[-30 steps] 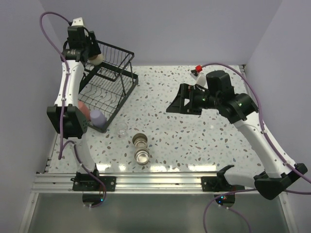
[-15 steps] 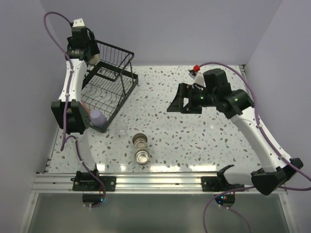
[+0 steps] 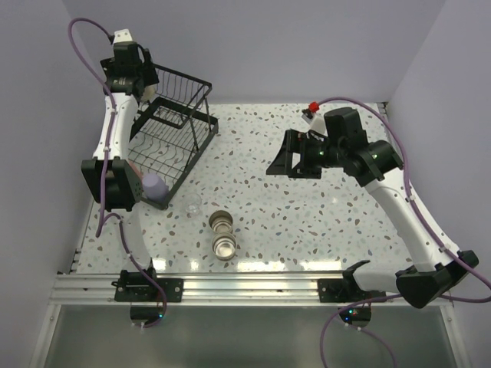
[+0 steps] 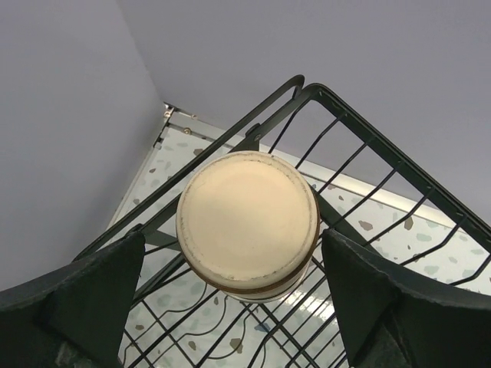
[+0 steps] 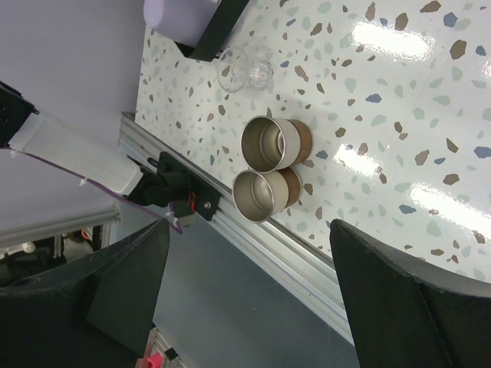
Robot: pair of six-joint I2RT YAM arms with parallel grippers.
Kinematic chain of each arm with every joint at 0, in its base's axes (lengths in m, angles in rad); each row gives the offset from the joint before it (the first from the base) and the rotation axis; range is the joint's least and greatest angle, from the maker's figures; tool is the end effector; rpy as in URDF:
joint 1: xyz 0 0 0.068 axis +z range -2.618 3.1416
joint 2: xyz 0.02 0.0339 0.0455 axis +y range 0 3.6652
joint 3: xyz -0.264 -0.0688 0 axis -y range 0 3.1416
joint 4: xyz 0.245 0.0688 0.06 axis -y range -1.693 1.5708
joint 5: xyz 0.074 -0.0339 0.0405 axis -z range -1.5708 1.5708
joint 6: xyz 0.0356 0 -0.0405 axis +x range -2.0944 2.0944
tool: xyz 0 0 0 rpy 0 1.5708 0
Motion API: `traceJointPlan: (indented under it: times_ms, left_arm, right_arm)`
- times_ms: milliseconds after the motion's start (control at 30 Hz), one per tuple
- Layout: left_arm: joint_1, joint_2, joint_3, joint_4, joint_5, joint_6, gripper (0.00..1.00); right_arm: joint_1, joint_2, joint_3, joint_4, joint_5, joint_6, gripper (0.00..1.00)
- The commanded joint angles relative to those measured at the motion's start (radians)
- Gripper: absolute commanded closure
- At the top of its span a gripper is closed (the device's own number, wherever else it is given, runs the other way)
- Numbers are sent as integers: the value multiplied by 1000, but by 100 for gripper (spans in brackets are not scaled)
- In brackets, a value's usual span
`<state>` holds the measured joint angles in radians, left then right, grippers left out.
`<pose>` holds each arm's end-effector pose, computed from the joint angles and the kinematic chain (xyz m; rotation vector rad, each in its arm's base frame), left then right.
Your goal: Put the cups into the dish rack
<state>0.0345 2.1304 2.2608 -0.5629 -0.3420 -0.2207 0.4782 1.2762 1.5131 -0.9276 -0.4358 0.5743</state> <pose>0.4922 0.0289 0.3835 -0.4669 1.9277 0.2217 0.2145 0.1281 0.4142 -0.1341 2.4002 1.0232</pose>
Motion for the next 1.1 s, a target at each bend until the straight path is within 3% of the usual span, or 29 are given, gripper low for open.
traceJointPlan:
  times_ms: [0,300,533,600,833,933,1067]
  left_arm:
    - [7,-1,42,23,-46,-8,0]
    - [7,-108,57,47,-55,-17,0]
    - [7,-306,11,25,-66,-60,0]
    - [1,-367,-68,14,-39,-92,0]
    - [-25,-724,-469,-25,46,-157,0]
    - [-27,-881,-740,-41,100,-180,0]
    - [-27,-1064,-967,-109,198,-218,0]
  right_arm:
    - [-7,-9,24,7,-4,-10,11]
    - [-9,-29,7,16,-20,7,12]
    - [-1,3,-1,-36,23,-40,13]
    - [25,28,-5,-71,43,-68,14]
    - [383,159,6,-126,273,-108,18]
    - [421,206,-10,-85,273,-96,19]
    - [448,264,-19,-22,258,-93,21]
